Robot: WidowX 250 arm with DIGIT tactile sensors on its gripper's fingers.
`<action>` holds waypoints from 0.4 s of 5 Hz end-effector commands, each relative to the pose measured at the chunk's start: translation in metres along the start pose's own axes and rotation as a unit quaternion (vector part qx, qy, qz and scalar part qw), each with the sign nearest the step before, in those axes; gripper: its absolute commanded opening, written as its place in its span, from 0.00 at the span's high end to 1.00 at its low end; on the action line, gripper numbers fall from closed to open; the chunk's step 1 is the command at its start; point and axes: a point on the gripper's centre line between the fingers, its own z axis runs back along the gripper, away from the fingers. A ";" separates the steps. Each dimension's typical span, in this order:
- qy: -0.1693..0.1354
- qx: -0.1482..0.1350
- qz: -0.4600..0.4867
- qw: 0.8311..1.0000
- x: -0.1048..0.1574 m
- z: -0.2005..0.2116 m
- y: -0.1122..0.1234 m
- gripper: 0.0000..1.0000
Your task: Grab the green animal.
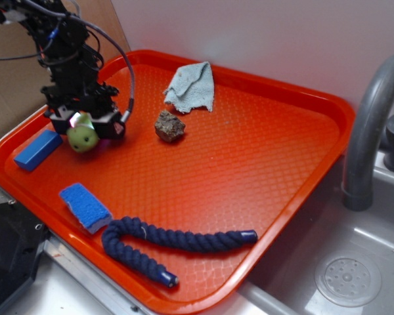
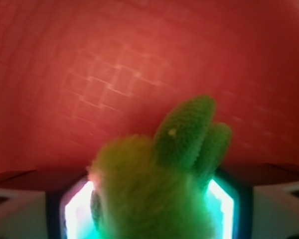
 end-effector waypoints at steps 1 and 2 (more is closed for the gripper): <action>-0.109 -0.012 -0.169 0.980 -0.019 0.116 -0.068 1.00; -0.132 -0.020 -0.226 0.965 -0.040 0.149 -0.097 1.00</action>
